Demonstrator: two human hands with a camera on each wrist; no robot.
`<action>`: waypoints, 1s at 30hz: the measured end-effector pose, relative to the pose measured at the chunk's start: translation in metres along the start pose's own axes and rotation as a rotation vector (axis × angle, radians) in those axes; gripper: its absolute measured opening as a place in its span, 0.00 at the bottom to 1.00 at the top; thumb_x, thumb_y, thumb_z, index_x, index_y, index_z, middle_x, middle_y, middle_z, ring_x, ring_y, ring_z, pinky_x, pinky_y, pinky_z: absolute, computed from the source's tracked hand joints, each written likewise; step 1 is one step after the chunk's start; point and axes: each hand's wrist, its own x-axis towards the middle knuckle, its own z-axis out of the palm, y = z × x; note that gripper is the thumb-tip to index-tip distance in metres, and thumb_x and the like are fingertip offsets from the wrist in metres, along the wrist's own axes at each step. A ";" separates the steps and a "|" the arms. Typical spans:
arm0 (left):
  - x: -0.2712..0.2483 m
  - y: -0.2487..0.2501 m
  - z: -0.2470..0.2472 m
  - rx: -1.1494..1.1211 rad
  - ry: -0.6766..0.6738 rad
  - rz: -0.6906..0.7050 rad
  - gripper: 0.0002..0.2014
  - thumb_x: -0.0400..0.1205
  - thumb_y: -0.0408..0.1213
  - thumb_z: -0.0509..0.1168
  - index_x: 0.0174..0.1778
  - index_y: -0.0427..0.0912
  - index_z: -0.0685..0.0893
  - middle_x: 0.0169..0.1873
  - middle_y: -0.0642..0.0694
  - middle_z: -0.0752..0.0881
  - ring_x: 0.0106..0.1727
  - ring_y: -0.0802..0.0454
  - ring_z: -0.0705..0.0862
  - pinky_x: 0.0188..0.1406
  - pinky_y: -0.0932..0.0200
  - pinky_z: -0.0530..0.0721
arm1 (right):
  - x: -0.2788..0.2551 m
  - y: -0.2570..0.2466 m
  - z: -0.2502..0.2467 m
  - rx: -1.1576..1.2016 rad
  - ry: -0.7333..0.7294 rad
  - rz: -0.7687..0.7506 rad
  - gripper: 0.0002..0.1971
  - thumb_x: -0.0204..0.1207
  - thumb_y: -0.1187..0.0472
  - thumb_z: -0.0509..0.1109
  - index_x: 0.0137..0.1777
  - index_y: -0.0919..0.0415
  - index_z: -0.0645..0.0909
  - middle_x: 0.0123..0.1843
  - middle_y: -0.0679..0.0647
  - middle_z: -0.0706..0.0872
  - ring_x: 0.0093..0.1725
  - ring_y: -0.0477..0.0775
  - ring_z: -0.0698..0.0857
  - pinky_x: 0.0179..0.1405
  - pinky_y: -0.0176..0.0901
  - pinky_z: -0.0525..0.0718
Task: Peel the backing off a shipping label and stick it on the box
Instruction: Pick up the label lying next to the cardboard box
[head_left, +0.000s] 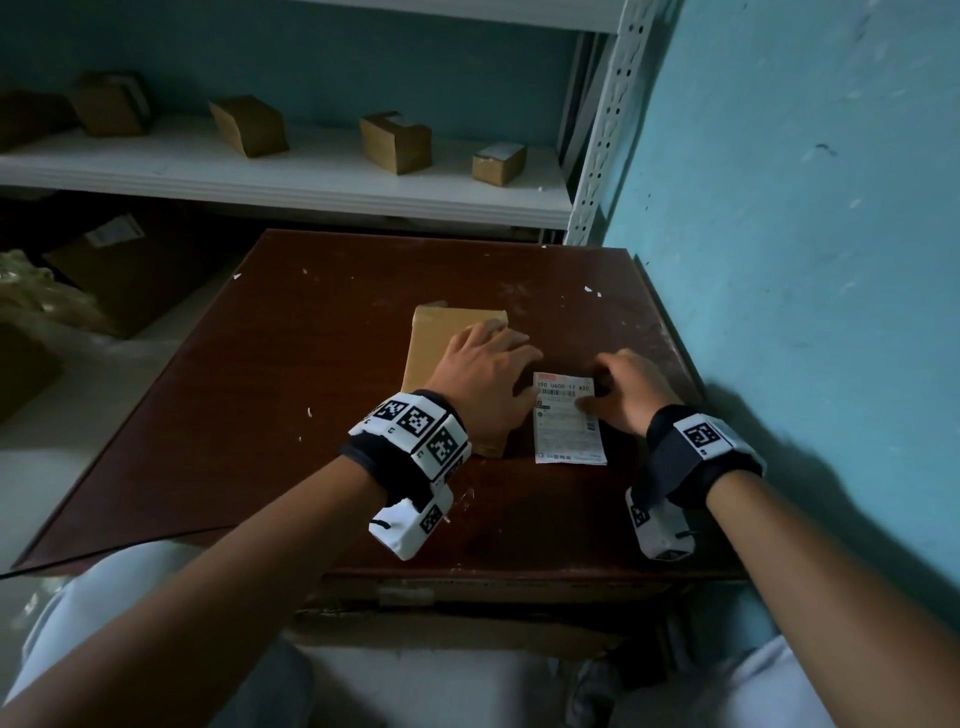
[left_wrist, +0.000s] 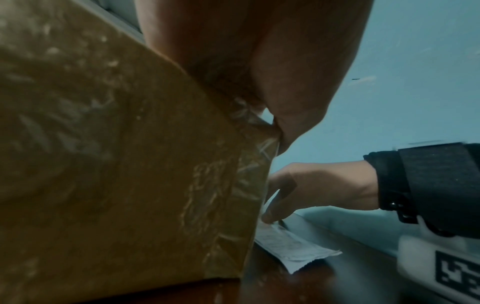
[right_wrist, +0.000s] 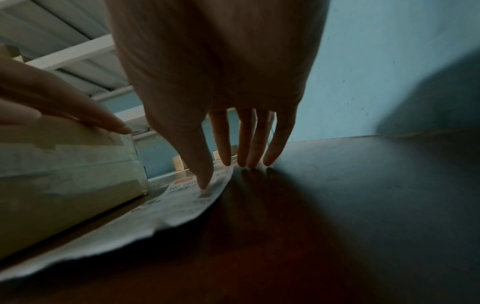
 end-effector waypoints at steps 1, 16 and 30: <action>0.000 0.000 0.000 -0.003 0.000 -0.001 0.25 0.84 0.53 0.58 0.78 0.53 0.69 0.81 0.52 0.66 0.84 0.48 0.53 0.81 0.44 0.50 | 0.001 0.000 0.000 -0.002 0.001 0.005 0.24 0.73 0.51 0.77 0.67 0.56 0.78 0.65 0.56 0.79 0.60 0.57 0.82 0.60 0.49 0.82; 0.000 0.000 -0.001 -0.009 0.002 -0.008 0.24 0.84 0.53 0.58 0.76 0.51 0.72 0.80 0.51 0.66 0.84 0.47 0.53 0.82 0.44 0.49 | -0.002 -0.002 -0.003 0.046 0.096 0.011 0.08 0.73 0.59 0.77 0.45 0.50 0.80 0.50 0.50 0.89 0.47 0.53 0.87 0.49 0.49 0.88; 0.004 -0.003 0.001 -0.123 0.112 0.009 0.22 0.81 0.49 0.65 0.71 0.49 0.78 0.71 0.50 0.77 0.77 0.46 0.67 0.78 0.43 0.65 | -0.022 -0.021 -0.046 0.272 0.289 -0.120 0.03 0.74 0.65 0.74 0.43 0.56 0.84 0.39 0.46 0.87 0.39 0.40 0.84 0.34 0.30 0.80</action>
